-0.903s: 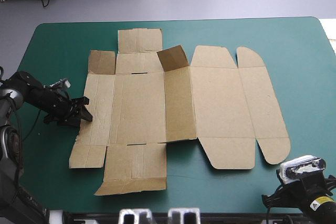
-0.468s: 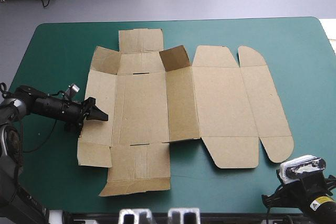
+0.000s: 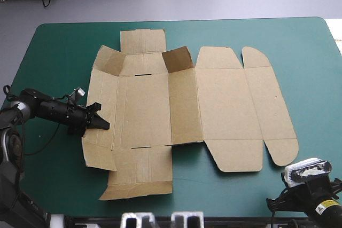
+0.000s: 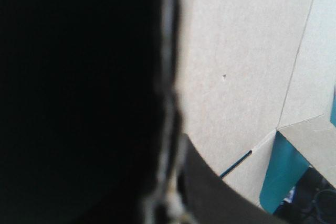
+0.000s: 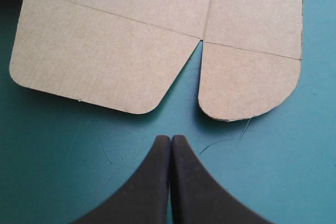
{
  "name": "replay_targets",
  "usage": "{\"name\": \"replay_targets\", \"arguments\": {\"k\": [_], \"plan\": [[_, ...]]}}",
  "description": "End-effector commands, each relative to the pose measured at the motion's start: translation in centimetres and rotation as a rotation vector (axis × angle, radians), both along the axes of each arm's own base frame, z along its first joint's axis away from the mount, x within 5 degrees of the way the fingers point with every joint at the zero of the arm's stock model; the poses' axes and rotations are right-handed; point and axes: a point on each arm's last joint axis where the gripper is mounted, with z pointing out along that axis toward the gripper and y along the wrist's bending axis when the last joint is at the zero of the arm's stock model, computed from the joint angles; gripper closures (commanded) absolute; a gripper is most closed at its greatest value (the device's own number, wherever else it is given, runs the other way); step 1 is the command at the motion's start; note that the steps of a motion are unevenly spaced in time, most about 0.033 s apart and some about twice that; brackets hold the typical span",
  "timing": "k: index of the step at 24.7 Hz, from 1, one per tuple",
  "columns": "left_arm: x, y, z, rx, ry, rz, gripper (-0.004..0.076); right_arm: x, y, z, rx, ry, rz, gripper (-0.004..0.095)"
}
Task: Fold the box
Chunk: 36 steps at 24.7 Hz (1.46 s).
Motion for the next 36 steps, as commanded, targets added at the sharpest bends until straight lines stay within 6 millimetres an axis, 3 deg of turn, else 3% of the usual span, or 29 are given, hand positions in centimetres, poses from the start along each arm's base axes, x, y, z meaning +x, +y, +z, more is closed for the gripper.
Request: {"name": "replay_targets", "arguments": {"k": [1,5,6,10,12,17,21,27,36], "plan": [[-0.3,-0.9,5.4,0.03,-0.14,-0.101,0.0732,0.4,0.0,1.0,0.009,-0.065,-0.009,0.0927],[-0.5,-2.5,10.1,0.259,-0.305,-0.297,0.0734,0.4,0.0,1.0,0.009,-0.065,-0.009,0.0927],[-0.9,-4.1,12.4,0.372,-0.393,-0.405,0.0734,0.4,0.0,1.0,0.009,-0.065,-0.009,0.0927],[-0.7,-7.3,16.1,0.508,-0.621,-0.476,0.0734,0.4,0.0,1.0,0.009,-0.065,-0.009,0.0927],[-0.2,-10.0,18.3,0.573,-0.791,-0.534,0.0734,0.4,0.0,1.0,0.009,-0.065,-0.009,0.0927],[0.4,-14.2,21.2,0.8,-1.138,-0.639,0.0734,0.4,0.0,1.0,0.011,-0.065,-0.008,0.0927],[0.8,-15.8,23.0,0.969,-1.368,-0.677,0.0734,0.4,0.0,1.0,0.011,-0.065,-0.008,0.0927],[0.4,-17.8,26.5,1.044,-1.639,-0.645,0.0734,0.4,0.0,1.0,0.011,-0.065,-0.008,0.0927],[-2.5,-22.3,27.2,1.225,-1.831,-0.913,0.0734,0.4,0.0,1.0,0.011,-0.067,-0.009,0.0927]]}}
